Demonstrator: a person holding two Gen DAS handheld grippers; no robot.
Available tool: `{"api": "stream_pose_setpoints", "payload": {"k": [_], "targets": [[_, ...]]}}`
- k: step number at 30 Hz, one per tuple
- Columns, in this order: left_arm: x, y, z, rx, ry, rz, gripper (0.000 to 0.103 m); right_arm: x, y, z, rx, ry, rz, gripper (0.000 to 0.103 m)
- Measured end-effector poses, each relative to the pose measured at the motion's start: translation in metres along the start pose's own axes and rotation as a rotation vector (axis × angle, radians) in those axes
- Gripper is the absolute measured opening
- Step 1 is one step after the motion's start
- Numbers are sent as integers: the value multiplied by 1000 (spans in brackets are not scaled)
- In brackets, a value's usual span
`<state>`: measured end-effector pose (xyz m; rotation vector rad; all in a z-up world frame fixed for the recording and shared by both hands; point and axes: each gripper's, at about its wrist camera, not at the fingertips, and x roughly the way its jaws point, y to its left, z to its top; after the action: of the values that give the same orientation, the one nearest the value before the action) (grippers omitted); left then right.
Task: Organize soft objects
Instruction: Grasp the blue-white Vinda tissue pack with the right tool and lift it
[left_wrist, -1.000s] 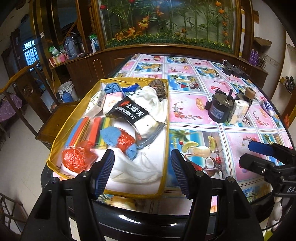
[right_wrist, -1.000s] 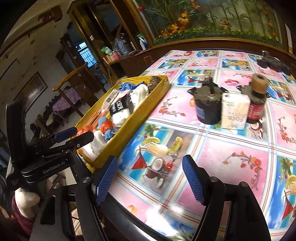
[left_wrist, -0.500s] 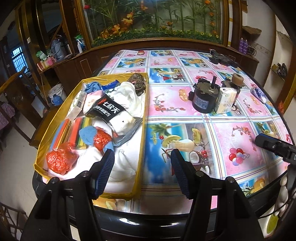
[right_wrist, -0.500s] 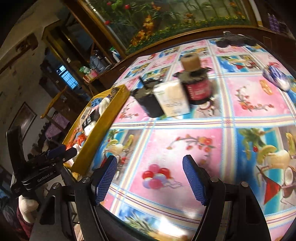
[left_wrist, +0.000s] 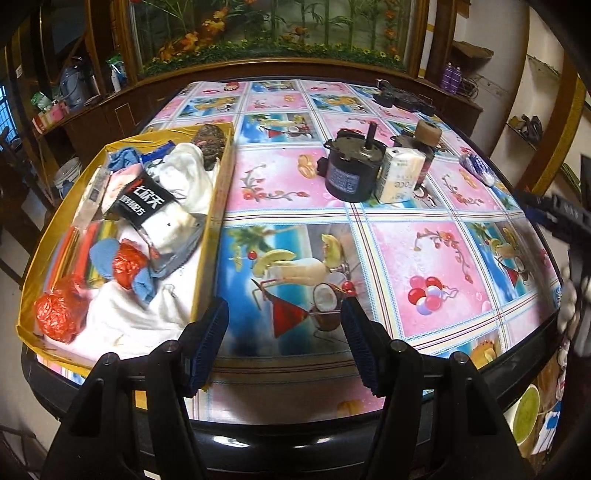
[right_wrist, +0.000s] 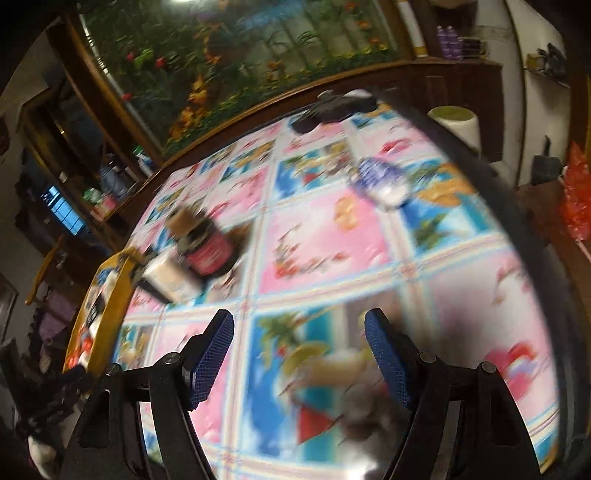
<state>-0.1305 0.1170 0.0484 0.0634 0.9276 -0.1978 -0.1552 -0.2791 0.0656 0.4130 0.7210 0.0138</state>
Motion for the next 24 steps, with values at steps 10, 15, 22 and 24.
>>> {"api": "stream_pose_setpoints", "payload": {"k": [10, 15, 22, 24], "targets": [[-1, 2, -1, -30, 26, -18, 62, 69, -25, 105, 72, 3, -163, 74], [-4, 5, 1, -36, 23, -17, 62, 124, -17, 118, 17, 151, -214, 51], [11, 7, 1, -58, 51, -59, 62, 115, 9, 77, -110, 260, -87, 44], [15, 7, 0, -64, 60, -76, 62, 106, 27, 53, -190, 343, 7, 47]]}}
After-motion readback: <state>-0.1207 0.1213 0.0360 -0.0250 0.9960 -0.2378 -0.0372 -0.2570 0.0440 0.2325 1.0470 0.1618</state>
